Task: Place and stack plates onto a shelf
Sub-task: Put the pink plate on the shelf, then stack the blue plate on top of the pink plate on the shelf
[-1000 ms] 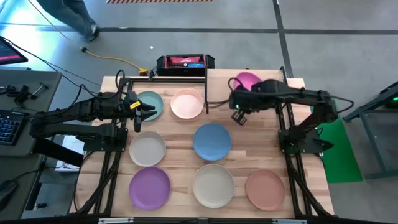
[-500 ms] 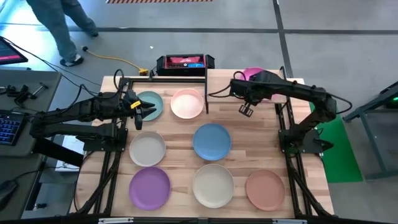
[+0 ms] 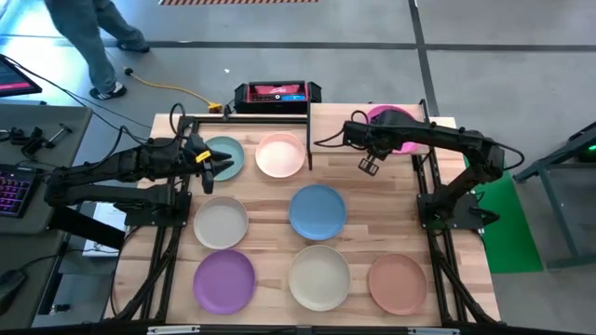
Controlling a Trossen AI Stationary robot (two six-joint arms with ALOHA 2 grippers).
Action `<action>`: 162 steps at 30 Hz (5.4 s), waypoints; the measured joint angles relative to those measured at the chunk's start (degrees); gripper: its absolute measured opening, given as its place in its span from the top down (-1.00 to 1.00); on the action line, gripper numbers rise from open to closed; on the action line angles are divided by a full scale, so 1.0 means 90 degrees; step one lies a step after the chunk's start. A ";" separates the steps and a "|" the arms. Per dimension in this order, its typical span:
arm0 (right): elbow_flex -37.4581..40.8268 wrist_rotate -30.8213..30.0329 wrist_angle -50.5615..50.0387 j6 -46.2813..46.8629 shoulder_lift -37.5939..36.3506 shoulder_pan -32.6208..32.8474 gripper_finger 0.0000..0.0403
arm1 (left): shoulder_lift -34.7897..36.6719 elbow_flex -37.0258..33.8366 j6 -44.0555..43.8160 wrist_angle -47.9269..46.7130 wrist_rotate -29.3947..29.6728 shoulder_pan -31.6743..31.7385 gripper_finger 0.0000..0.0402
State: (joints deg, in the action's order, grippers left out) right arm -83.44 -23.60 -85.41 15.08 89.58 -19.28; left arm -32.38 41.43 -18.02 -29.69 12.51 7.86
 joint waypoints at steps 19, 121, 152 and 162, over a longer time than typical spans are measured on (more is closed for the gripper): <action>-0.0005 0.0293 -0.0005 -0.0065 0.0000 -0.0661 1.00 | 0.0000 0.0000 0.0010 0.0000 0.0085 0.0000 0.48; -0.3531 0.2011 -0.0054 0.1642 0.0002 0.1773 0.59 | -0.2421 0.1168 0.4372 0.1897 -0.1207 -0.0033 0.48; -0.3529 0.1285 -0.0053 0.2007 0.0005 0.2447 0.59 | -0.6089 0.1171 0.5887 0.2342 -0.1205 -0.1175 0.48; -0.3526 0.1285 -0.0053 0.1992 0.0005 0.2447 0.59 | -0.6835 0.1171 0.6302 0.2574 -0.1190 -0.1572 0.48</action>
State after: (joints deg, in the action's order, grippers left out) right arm -115.18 -12.03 -85.89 33.01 89.62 2.74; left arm -93.90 51.96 38.70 -6.52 1.80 -6.29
